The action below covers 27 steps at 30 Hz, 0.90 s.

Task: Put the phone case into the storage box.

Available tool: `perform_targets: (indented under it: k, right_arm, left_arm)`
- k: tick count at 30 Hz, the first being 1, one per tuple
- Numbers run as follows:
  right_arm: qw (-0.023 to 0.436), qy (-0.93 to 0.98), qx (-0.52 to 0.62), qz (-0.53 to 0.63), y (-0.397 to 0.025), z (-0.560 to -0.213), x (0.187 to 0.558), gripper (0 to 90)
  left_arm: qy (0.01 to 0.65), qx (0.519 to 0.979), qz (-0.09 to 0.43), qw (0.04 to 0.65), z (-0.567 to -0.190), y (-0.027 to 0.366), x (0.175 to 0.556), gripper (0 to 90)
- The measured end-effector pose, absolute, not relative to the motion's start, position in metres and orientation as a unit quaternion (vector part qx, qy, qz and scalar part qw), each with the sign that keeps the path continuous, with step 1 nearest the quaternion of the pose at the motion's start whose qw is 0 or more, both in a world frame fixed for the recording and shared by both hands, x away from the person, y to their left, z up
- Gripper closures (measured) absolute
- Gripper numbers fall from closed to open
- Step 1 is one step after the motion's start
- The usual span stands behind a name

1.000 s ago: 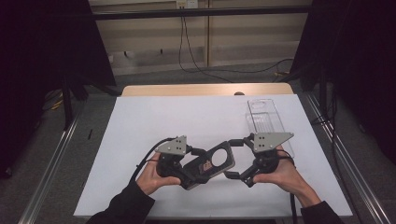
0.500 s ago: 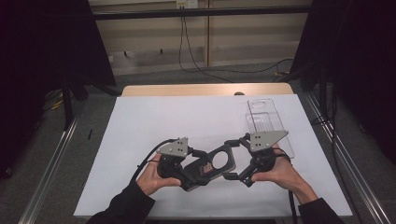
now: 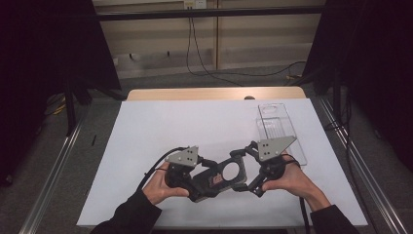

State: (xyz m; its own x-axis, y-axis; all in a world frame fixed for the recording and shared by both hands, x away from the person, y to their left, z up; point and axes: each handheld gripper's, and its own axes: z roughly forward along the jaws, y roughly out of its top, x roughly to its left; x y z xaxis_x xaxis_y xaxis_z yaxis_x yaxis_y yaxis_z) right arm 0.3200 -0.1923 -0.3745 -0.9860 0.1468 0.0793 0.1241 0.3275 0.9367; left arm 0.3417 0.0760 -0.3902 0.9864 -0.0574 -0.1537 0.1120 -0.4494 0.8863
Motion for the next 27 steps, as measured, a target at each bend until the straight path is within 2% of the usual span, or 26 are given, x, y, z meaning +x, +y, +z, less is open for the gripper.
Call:
perform_targets:
  k: [3, 20, 27]
  right_arm:
    - [0.001, 0.818, 0.078, 0.570, -0.1912, -0.3754, 0.3198, 8.3]
    - [-0.028, 0.832, 0.086, 0.547, -0.1913, -0.3782, 0.3224, 10.9]
    - [-0.024, 0.832, 0.098, 0.546, -0.1910, -0.3781, 0.3233, 11.6]
  left_arm:
    - [0.013, 0.849, -0.082, 0.522, -0.3910, 0.0752, 0.3411, 12.3]
    - [0.010, 0.854, -0.081, 0.514, -0.3961, 0.0738, 0.3413, 12.1]
    - [0.026, 0.853, -0.066, 0.518, -0.3978, 0.0736, 0.3413, 10.9]
